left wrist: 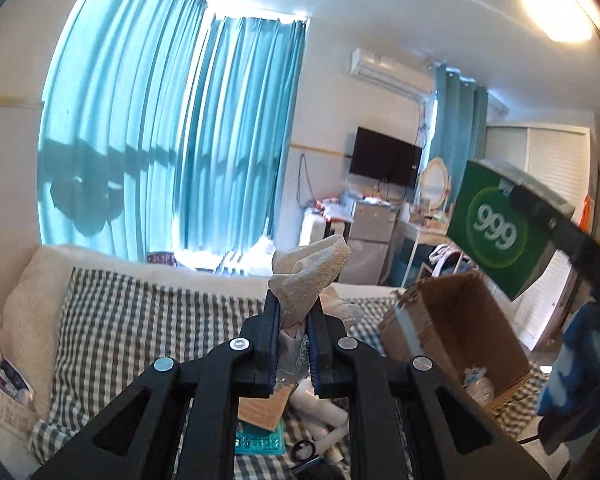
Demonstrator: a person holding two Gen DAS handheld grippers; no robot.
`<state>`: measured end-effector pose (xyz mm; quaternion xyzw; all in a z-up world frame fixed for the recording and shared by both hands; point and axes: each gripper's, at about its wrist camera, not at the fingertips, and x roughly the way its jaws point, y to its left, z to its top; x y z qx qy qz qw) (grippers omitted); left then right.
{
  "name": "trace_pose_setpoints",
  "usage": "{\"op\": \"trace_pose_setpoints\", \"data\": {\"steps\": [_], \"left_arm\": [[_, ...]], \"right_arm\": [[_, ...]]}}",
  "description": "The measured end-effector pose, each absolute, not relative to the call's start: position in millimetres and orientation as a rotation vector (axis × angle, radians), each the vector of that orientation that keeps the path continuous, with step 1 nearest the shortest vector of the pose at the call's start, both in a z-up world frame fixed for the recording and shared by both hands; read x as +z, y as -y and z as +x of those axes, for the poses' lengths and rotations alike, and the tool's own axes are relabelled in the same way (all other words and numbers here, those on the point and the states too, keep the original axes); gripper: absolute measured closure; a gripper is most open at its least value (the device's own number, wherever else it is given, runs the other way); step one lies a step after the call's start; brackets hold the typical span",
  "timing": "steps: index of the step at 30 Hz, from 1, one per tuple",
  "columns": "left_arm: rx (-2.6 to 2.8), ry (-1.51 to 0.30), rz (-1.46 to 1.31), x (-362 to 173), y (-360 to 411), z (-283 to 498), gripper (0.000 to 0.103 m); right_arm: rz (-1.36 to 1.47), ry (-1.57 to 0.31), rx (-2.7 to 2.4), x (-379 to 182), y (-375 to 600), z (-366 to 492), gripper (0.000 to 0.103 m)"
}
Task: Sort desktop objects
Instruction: 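Carry the white tissue in the left tool and medicine box in the right over the cardboard box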
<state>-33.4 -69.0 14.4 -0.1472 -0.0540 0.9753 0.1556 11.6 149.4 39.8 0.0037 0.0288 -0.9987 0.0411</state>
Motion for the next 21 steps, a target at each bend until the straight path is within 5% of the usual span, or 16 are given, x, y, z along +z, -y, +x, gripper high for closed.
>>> {"op": "trace_pose_setpoints", "data": {"steps": [21], "left_arm": [[2.751, 0.075, -0.227, 87, 21, 8, 0.091]], "right_arm": [[-0.025, -0.284, -3.131, 49, -196, 64, 0.021]]}}
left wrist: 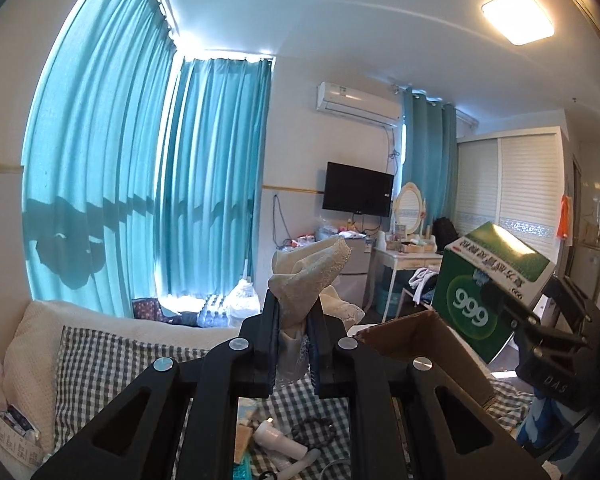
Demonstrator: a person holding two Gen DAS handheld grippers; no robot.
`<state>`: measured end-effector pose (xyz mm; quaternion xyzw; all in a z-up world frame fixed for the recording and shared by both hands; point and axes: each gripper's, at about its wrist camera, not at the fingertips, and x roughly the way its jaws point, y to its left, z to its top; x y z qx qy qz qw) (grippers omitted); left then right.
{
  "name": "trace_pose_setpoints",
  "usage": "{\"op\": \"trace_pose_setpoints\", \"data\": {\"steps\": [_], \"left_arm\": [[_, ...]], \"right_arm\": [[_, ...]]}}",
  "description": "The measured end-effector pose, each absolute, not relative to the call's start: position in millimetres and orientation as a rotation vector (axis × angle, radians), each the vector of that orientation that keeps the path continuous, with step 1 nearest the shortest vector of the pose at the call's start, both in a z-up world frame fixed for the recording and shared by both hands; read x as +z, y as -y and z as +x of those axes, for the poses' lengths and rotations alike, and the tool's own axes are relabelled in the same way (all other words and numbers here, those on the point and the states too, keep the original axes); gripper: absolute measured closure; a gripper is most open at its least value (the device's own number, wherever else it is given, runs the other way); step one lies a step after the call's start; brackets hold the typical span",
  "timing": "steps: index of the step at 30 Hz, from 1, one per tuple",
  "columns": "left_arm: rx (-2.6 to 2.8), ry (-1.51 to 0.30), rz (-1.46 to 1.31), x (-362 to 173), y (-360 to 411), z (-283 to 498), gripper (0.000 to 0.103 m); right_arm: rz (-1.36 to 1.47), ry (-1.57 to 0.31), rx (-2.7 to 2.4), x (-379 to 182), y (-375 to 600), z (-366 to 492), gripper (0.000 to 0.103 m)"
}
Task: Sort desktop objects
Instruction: 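Carry the white tissue in the left tool and medicine box in the right over the cardboard box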
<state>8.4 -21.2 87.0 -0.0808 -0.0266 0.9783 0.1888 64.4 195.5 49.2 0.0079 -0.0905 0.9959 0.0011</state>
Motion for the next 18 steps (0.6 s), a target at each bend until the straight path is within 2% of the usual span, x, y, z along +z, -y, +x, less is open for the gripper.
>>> {"op": "trace_pose_setpoints", "data": {"steps": [3, 18], "left_arm": [[2.736, 0.063, -0.224, 89, 6, 9, 0.091], [2.557, -0.030, -0.293, 72, -109, -9, 0.091]], "right_arm": [[0.016, 0.317, 3.101, 44, -207, 69, 0.021], [-0.051, 0.225, 3.038, 26, -278, 62, 0.021]]}}
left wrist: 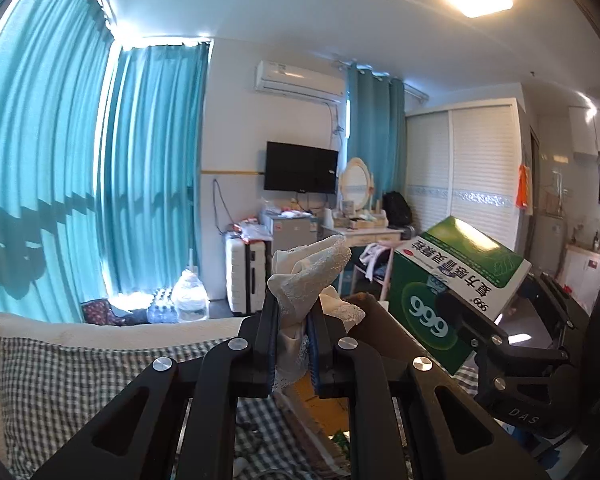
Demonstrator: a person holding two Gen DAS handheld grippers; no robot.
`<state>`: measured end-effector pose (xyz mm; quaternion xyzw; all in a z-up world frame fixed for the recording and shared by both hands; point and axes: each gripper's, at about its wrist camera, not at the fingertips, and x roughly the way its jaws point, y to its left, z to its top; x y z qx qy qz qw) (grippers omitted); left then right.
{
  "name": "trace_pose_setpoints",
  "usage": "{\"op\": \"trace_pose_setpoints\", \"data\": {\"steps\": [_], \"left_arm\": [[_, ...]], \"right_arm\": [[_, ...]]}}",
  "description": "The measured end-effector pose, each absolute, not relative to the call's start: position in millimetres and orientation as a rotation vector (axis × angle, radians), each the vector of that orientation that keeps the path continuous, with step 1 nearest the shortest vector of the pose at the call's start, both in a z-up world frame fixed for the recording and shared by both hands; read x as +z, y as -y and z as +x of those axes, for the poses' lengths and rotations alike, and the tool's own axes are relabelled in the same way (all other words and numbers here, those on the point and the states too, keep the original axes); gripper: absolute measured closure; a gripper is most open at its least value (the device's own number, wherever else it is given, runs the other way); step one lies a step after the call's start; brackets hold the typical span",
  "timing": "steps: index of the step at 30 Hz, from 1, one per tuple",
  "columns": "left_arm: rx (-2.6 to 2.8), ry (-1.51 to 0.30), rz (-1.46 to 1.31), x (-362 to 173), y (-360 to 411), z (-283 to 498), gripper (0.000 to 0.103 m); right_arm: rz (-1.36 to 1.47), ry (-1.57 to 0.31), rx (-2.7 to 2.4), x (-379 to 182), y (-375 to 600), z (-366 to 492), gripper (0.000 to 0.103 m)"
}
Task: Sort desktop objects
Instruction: 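Carry the white tissue in the left tool and medicine box in the right over the cardboard box, then open both tools over the cardboard box to drop tissue and medicine box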
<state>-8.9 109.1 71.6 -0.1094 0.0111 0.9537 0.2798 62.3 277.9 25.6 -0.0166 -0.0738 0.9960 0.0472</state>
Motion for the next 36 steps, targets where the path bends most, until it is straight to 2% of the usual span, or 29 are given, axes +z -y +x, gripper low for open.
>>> {"op": "trace_pose_setpoints", "data": {"steps": [8, 19, 28, 32, 36], "left_arm": [[2.486, -0.093, -0.388, 47, -170, -32, 0.091], [2.427, -0.185, -0.566, -17, -238, -74, 0.091], [2.428, -0.230, -0.695, -62, -261, -106, 0.091], [2.434, -0.210, -0.738, -68, -265, -116, 0.085], [2.438, -0.188, -0.740, -64, -262, -116, 0.064]], "right_arm": [[-0.117, 0.139, 2.995, 14, -324, 45, 0.021], [-0.366, 0.022, 3.008, -46, -370, 2, 0.021], [-0.545, -0.080, 3.018, -84, -394, -26, 0.020], [-0.573, -0.074, 3.015, -91, -397, -30, 0.018], [-0.534, -0.095, 3.010, -89, -402, -26, 0.015]]}}
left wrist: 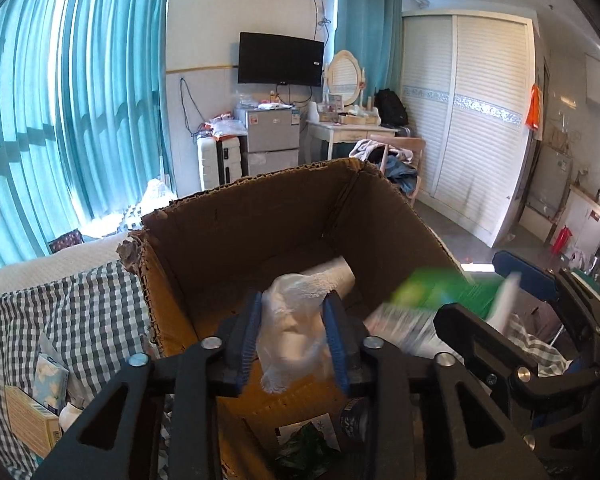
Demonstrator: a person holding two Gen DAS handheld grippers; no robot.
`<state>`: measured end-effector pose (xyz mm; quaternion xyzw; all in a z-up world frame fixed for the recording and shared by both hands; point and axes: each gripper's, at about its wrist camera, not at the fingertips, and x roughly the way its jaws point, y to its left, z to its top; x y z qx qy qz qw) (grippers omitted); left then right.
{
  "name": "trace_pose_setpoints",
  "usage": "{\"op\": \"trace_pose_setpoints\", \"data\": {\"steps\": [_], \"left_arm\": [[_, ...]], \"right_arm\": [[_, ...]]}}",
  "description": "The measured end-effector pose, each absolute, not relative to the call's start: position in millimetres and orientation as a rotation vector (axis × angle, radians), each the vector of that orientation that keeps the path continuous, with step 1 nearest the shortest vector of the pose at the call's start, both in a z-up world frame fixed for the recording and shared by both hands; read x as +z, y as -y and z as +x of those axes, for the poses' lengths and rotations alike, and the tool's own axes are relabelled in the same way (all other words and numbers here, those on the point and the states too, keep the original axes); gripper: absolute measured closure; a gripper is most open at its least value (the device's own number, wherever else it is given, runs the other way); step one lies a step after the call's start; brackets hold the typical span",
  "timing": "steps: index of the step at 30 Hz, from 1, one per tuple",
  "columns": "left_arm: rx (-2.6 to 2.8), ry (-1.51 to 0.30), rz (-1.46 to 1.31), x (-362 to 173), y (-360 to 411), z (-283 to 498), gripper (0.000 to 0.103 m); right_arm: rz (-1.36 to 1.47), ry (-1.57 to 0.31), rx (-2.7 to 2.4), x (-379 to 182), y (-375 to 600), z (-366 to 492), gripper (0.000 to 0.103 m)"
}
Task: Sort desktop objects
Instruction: 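Open both tools over the cardboard box to drop tissue and medicine box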
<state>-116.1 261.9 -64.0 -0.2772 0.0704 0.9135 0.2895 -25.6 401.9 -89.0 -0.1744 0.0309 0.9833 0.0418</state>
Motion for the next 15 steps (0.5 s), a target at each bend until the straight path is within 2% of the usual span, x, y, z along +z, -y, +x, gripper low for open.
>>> {"op": "trace_pose_setpoints", "data": {"steps": [3, 5, 8, 11, 15], "left_arm": [[2.464, -0.182, -0.698, -52, -256, -110, 0.051], [2.481, -0.173, -0.677, -43, -250, -105, 0.048], [2.513, -0.159, -0.644, -28, -239, -97, 0.038], [2.546, -0.158, -0.603, -13, -228, -86, 0.032], [2.621, -0.158, -0.546, 5, -210, -66, 0.016]], "right_arm": [[-0.503, -0.141, 3.020, -78, -403, -21, 0.014], [-0.471, -0.118, 3.021, -71, -398, -15, 0.013], [-0.394, -0.076, 3.007, -57, -394, -1, 0.009], [-0.334, -0.126, 3.020, -41, -394, 9, 0.008], [-0.269, -0.136, 3.029, -23, -388, 28, 0.005]]}}
